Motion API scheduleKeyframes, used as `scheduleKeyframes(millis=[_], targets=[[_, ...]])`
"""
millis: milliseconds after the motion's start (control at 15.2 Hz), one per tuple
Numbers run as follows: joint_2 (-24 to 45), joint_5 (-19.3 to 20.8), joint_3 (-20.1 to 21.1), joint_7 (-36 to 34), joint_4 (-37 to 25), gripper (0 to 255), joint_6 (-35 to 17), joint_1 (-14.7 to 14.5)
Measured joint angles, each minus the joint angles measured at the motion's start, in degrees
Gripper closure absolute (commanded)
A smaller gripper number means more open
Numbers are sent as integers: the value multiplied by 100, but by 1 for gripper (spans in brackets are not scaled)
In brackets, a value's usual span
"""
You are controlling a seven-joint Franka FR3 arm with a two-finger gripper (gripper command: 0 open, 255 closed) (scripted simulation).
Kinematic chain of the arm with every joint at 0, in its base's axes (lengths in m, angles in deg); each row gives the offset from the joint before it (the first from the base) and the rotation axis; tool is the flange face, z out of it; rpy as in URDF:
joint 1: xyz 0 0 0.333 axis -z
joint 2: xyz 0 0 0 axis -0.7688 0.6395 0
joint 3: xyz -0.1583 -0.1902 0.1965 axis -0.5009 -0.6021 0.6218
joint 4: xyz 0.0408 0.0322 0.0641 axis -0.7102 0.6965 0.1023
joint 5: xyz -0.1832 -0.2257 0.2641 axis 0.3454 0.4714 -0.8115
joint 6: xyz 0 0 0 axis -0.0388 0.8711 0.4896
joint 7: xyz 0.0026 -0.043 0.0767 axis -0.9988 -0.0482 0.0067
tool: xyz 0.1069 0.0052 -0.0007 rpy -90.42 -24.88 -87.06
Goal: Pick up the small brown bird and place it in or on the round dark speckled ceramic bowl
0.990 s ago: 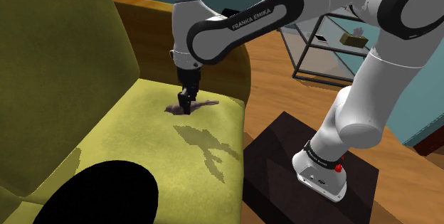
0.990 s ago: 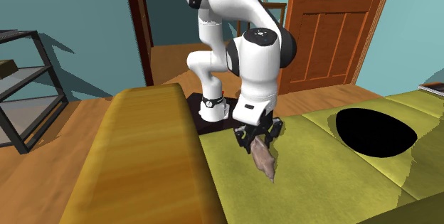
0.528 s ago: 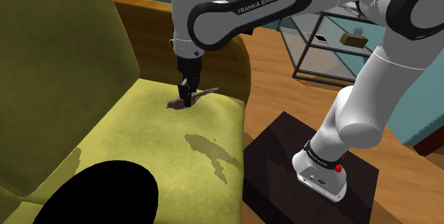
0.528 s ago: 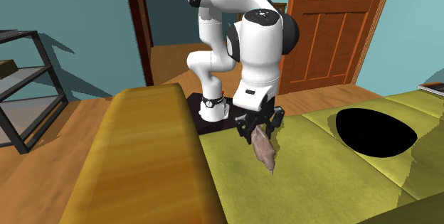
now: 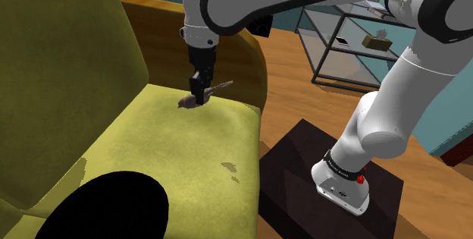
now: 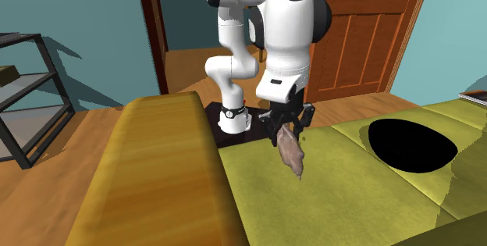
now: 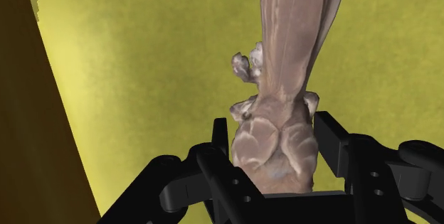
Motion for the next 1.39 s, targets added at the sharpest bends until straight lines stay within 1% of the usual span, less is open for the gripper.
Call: scheduleKeyframes(millis=[990, 1188, 1386], targets=[[-148, -8, -17, -88, -972, 255, 1110, 18], [-30, 3, 128, -381, -1158, 255, 1149, -126], [125, 25, 331, -798, -1320, 255, 1119, -339]])
